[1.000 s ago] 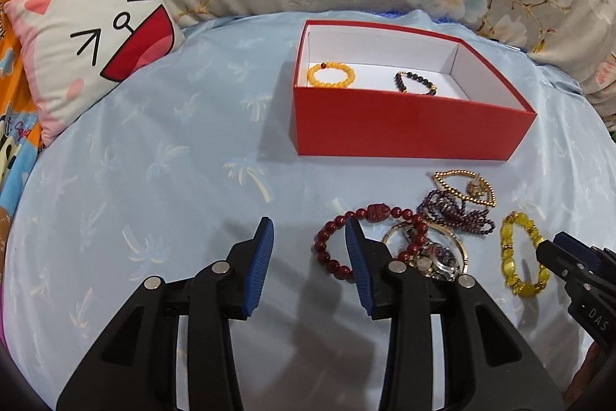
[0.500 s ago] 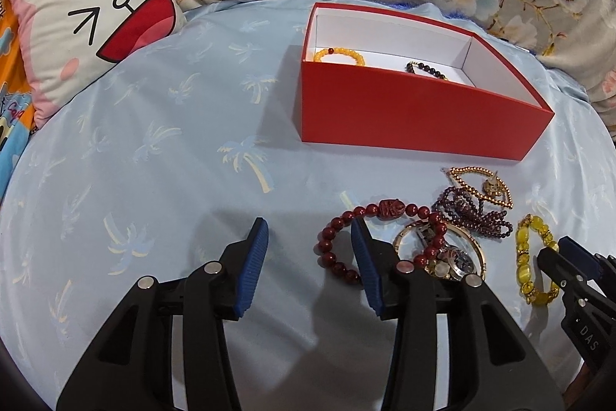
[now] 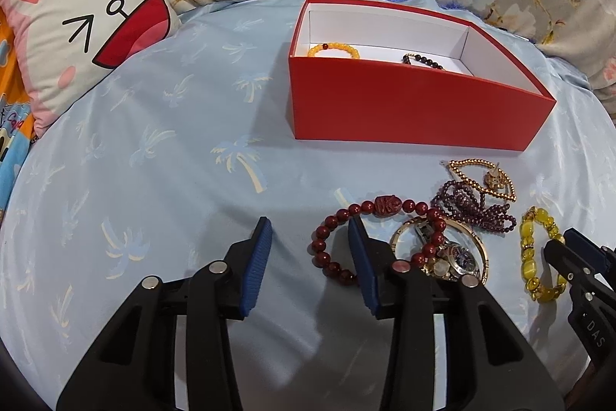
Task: Organize jewelry
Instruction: 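Grasp the dark red bead bracelet with the left tool while the right tool grasps the yellow bead bracelet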
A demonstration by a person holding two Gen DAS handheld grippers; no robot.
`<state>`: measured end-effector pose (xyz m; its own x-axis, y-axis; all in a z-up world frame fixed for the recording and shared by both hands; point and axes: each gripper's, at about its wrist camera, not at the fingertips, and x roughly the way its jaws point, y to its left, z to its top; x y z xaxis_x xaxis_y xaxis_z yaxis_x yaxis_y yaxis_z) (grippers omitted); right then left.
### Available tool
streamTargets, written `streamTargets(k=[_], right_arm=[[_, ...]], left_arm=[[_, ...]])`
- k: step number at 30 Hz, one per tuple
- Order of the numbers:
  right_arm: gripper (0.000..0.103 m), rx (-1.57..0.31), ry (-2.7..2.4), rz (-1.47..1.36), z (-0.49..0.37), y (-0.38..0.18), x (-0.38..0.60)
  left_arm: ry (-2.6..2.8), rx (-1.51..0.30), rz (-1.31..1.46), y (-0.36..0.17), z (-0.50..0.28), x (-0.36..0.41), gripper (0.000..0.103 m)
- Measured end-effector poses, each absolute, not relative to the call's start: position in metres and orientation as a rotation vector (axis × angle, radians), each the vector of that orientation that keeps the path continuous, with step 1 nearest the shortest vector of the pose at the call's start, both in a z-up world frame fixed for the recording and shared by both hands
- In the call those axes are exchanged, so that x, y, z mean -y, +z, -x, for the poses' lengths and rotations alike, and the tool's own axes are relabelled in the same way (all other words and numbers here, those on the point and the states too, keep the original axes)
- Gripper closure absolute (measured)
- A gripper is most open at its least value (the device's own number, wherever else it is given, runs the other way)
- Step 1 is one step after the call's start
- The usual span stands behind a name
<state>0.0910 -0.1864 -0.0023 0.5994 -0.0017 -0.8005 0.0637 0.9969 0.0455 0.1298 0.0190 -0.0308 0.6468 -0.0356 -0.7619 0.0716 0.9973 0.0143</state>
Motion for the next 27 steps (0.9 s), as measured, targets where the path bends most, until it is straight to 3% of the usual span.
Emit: streamTargets(k=[4,8,10,14,27], right_arm=[[0.074,-0.927,-0.039,-0.069,-0.091,-0.002,0.187],[0.074,-0.927,-0.039,-0.069,-0.091,-0.002,0.187],[0.077,-0.927,-0.037,-0.071,-0.091,-0.002,0.187],[0.094,-0.927,-0.028,-0.077,-0.09,-0.002,0.186],[0.094,-0.891,0.008,-0.133,-0.079,0.02,0.191]], left_arm=[[-0.067,-0.863,-0.043,-0.031,-0.129,-0.018,0.077],[-0.069,-0.86,-0.015,-0.03,-0.129,-0.023,0.095],[-0.082,-0.859,-0.006,-0.03,-0.129,-0.024,0.095],[-0.115,-0.861,-0.005,-0.03,-0.126,-0.022,0.096],[-0.166,-0.845,0.062,-0.002,-0.109,-0.032,0.096]])
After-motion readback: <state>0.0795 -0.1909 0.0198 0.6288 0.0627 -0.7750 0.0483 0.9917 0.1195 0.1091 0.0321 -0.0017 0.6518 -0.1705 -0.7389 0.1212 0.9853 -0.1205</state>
